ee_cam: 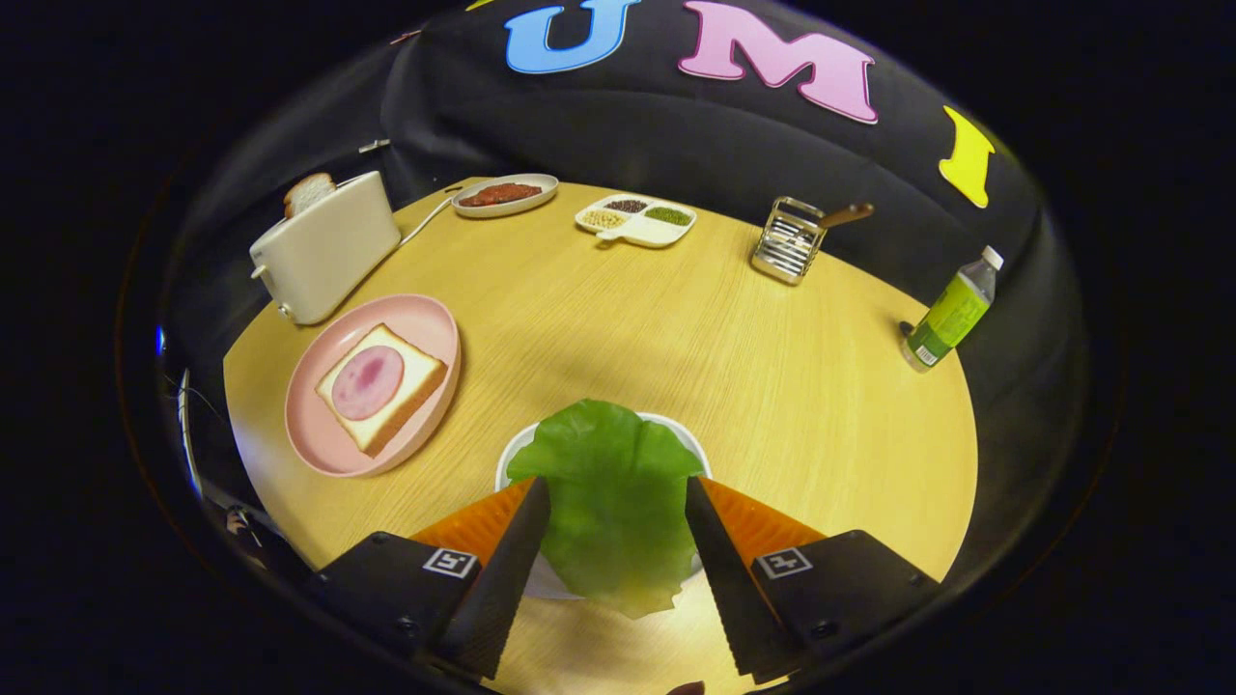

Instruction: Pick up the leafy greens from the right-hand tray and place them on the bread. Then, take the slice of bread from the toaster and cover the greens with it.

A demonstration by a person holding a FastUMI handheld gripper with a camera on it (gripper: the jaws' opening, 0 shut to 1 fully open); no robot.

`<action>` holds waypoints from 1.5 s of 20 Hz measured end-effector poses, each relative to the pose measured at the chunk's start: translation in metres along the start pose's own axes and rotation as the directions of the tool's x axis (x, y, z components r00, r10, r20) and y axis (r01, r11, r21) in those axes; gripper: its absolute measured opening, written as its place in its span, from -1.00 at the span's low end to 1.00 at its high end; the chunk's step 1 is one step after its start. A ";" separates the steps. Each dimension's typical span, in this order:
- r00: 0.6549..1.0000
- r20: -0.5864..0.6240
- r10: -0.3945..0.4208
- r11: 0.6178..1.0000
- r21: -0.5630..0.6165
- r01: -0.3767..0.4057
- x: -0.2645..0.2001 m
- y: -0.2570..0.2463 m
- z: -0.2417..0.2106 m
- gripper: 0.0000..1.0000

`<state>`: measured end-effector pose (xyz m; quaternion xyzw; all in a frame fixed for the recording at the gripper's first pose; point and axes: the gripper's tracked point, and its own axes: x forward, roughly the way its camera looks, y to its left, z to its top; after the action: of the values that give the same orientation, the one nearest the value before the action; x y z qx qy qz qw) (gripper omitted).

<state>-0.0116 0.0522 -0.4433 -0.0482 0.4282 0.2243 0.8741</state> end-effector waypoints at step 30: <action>0.991 0.049 0.123 0.989 0.078 -0.127 -0.054 0.083 0.071 -0.86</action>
<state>-0.0247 0.1271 -0.3475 0.0191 0.4198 0.2621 0.8687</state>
